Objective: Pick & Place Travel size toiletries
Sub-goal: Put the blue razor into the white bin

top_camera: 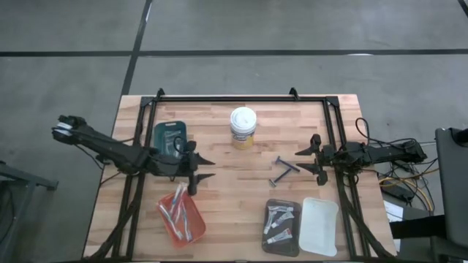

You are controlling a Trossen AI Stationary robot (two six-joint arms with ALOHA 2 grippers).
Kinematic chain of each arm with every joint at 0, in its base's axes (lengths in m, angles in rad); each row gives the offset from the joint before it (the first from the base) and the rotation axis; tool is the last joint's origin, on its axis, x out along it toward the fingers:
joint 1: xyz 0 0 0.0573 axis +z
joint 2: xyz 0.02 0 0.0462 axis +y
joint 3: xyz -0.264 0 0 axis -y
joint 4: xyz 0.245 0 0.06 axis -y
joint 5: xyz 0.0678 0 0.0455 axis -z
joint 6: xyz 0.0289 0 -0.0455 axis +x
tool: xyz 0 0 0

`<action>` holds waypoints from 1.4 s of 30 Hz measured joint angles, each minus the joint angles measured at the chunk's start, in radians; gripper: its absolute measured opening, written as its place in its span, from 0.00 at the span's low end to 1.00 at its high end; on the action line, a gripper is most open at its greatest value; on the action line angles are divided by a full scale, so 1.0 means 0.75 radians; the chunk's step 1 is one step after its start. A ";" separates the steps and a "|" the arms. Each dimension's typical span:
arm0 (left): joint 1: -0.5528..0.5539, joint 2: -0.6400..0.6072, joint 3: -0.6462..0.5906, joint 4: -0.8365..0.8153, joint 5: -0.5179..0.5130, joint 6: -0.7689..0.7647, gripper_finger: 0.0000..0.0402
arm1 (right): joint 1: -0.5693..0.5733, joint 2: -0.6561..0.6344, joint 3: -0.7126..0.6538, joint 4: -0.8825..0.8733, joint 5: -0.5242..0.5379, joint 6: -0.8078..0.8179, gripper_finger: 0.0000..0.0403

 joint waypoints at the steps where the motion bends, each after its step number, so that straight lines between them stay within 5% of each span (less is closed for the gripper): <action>1: 0.000 -0.005 -0.020 0.080 0.039 0.049 0.45 | 0.000 0.000 0.000 0.000 0.000 0.000 0.49; 6: 0.030 -0.093 -0.157 0.283 0.073 0.203 0.45 | 0.000 0.000 0.000 0.000 0.000 0.000 0.49; 23: 0.051 -0.819 -0.857 0.831 0.150 0.278 0.45 | 0.000 0.001 0.000 0.000 0.000 0.000 0.49; 42: 0.052 -1.253 -0.871 0.483 0.224 0.478 0.45 | 0.000 0.001 0.000 0.001 0.000 0.000 0.49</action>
